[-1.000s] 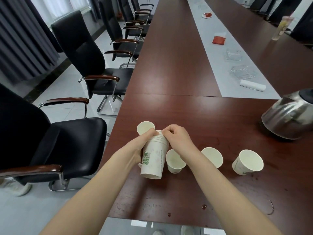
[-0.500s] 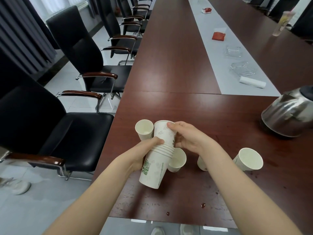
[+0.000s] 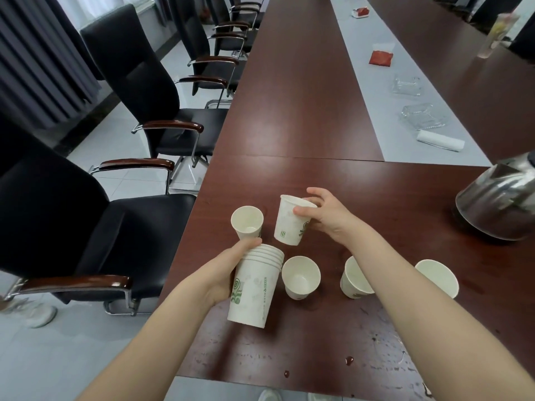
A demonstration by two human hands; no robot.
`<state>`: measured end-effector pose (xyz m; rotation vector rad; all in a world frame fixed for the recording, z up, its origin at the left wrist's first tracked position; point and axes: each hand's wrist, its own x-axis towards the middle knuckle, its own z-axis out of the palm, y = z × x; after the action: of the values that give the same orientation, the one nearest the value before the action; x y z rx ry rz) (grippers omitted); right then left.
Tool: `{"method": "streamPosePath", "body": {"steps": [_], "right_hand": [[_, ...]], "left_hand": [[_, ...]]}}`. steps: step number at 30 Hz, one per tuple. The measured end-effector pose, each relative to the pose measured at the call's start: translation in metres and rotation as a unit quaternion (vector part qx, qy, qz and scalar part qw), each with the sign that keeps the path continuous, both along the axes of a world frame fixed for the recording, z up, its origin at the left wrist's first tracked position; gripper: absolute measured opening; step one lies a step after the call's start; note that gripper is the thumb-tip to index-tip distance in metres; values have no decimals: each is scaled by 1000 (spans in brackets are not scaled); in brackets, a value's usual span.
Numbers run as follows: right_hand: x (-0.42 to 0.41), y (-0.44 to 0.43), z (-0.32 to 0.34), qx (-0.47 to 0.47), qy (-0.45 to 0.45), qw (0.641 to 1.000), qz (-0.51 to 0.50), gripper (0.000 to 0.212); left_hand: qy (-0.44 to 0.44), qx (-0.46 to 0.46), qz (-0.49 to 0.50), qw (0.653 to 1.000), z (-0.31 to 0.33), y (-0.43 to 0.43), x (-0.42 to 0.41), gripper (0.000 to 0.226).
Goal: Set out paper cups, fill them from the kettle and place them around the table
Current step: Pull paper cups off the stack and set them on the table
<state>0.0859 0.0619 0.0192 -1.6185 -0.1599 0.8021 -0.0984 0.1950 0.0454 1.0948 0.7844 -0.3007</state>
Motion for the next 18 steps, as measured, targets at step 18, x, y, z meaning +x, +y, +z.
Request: {"method": "streamPosePath", "body": {"steps": [18], "right_hand": [[-2, 9, -57, -189, -269, 941, 83, 81]], "left_hand": [[6, -26, 63, 998, -1, 6, -1, 42]]}}
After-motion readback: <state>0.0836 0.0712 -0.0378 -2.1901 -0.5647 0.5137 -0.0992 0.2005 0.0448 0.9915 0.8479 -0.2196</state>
